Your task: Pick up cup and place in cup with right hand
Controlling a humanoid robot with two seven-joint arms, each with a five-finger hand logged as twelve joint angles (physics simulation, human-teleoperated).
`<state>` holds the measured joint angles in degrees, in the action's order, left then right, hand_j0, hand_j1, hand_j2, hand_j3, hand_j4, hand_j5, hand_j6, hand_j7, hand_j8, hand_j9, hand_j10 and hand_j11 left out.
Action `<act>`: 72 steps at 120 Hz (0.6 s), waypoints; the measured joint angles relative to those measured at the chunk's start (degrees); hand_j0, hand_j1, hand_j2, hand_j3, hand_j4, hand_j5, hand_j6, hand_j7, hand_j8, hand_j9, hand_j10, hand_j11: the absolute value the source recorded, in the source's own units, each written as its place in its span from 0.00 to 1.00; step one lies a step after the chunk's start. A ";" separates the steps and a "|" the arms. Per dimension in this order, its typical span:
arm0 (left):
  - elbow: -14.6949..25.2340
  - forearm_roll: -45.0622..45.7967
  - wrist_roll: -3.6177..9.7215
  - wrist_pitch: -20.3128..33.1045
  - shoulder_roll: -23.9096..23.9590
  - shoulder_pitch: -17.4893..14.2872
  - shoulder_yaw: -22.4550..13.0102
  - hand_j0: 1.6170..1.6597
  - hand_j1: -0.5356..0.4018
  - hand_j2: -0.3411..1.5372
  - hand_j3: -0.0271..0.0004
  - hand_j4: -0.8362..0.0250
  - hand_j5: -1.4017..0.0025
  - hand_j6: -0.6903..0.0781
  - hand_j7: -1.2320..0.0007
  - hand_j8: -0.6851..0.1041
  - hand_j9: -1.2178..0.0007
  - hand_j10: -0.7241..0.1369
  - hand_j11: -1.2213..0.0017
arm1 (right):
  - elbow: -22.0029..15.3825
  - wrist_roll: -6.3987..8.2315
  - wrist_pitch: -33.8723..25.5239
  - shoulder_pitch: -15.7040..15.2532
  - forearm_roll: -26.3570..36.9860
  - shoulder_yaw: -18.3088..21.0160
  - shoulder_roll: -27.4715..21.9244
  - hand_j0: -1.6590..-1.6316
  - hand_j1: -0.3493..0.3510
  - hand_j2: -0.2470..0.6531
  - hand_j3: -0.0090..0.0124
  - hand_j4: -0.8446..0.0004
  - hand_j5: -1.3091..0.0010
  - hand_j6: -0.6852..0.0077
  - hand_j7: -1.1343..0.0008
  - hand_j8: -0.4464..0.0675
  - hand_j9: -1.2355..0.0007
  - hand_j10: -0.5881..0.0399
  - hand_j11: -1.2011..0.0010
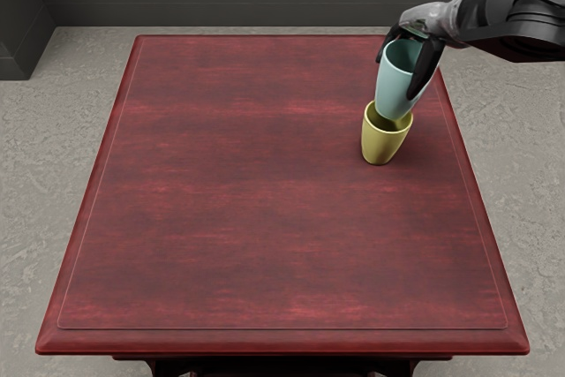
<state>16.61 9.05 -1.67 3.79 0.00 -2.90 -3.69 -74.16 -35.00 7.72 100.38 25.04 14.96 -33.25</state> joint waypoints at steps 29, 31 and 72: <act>0.00 0.00 0.00 -0.01 0.00 0.00 -0.01 0.96 0.94 0.18 0.99 0.97 0.99 0.89 1.00 0.86 1.00 0.84 0.99 | 0.11 0.00 0.03 -0.80 -0.36 -0.61 0.55 0.08 0.34 0.26 0.42 0.77 0.75 0.83 0.72 0.70 0.74 0.72 0.72; 0.00 0.00 0.00 -0.01 0.00 0.00 -0.01 0.96 0.94 0.18 0.99 0.97 0.99 0.89 1.00 0.86 1.00 0.84 0.99 | 0.20 0.00 0.14 -1.06 -0.38 -1.30 0.47 0.08 0.32 0.26 0.42 0.79 0.77 0.84 0.74 0.71 0.75 0.73 0.74; 0.08 -0.07 0.00 -0.05 0.00 -0.35 -0.18 0.96 0.94 0.18 0.99 0.97 0.99 0.89 1.00 0.86 1.00 0.84 0.99 | 0.66 0.00 18.25 -14.08 -0.98 -17.47 -19.76 0.04 0.09 0.27 0.42 0.93 0.94 0.93 0.93 0.80 0.93 0.87 0.93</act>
